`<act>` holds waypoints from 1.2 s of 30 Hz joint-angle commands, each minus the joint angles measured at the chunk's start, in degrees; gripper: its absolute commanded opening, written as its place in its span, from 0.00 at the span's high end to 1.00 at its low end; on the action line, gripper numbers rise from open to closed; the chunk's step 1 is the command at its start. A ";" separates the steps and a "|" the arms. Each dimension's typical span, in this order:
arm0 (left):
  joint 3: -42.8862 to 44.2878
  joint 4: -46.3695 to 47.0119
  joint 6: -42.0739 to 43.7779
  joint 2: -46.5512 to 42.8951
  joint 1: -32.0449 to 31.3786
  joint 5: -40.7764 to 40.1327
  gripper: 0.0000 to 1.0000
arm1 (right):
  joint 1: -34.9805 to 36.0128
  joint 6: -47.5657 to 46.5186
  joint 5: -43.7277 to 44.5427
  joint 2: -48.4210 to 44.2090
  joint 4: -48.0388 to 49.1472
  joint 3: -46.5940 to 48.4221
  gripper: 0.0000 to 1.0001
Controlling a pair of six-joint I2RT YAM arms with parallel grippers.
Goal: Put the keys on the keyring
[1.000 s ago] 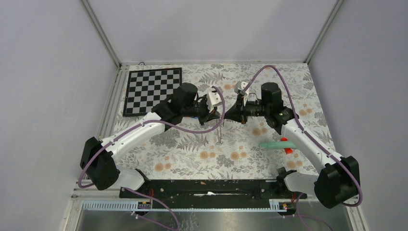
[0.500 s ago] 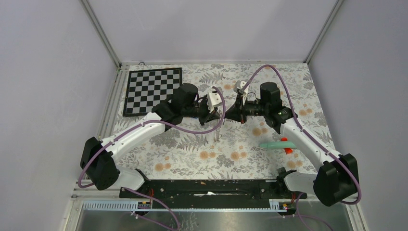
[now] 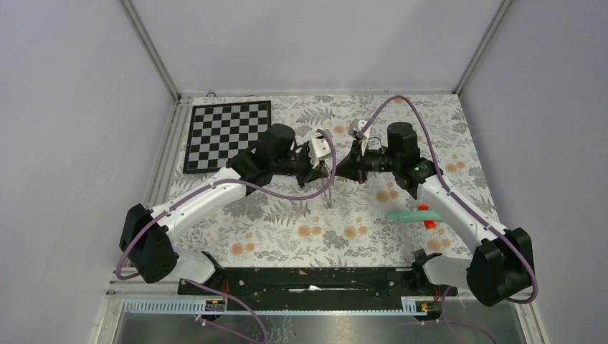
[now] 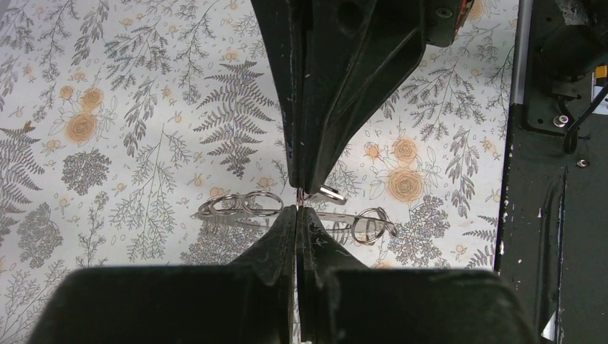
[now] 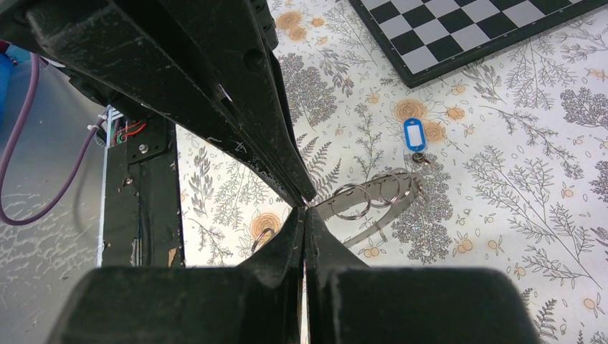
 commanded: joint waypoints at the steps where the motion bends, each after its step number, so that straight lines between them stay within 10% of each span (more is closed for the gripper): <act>1: 0.20 3.31 0.65 -1.72 -0.57 1.00 1.00 | -0.22 1.03 -0.60 0.44 2.74 1.95 1.00; 36: -0.91 2.59 4.04 -3.90 -0.44 6.16 1.00 | -0.75 0.13 2.09 1.55 1.52 1.28 1.00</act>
